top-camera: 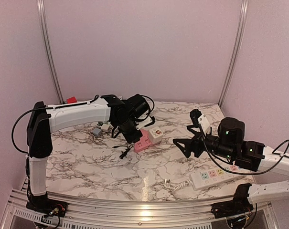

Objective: Insert the plug
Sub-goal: Insert the socket into the socket slot.

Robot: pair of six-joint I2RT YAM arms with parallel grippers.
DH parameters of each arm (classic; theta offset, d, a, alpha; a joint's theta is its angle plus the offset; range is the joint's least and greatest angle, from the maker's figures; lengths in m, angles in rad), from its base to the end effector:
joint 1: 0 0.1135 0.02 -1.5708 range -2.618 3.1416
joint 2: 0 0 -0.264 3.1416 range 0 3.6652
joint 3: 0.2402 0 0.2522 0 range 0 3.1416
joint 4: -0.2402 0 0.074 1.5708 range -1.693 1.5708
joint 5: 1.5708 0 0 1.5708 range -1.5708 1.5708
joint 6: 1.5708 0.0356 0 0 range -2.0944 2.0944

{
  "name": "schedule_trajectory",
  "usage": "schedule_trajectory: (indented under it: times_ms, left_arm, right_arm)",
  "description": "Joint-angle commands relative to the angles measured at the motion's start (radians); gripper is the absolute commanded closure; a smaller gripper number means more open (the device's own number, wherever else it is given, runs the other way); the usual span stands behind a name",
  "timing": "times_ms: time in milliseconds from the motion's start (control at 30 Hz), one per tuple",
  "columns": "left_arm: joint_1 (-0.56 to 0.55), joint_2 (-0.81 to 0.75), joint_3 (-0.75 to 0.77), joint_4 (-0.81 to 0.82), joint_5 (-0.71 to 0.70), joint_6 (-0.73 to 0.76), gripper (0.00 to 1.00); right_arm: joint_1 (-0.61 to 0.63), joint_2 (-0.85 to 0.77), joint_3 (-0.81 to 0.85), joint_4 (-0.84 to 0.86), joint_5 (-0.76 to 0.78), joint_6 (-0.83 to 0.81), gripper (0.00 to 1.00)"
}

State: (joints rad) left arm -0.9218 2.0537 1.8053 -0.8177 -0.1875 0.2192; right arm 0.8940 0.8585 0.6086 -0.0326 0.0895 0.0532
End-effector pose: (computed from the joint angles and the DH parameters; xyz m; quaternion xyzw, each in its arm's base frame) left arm 0.2757 -0.3525 0.2499 0.5010 0.8240 -0.0004 0.2646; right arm 0.1307 0.1576 0.2804 -0.3015 0.7402 0.2418 0.5502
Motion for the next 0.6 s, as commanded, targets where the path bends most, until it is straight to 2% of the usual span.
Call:
schedule_trajectory:
  times_ms: [0,567]
  left_arm:
    - [0.005,0.034,0.049,-0.038,-0.015,0.023,1.0]
    - [0.006,0.104,0.099,-0.038,0.0,0.037,1.0]
  right_arm:
    - [-0.005,0.002,0.0,0.004,0.01,0.014,0.09]
    - [-0.005,-0.007,-0.012,0.003,-0.009,0.019,0.01]
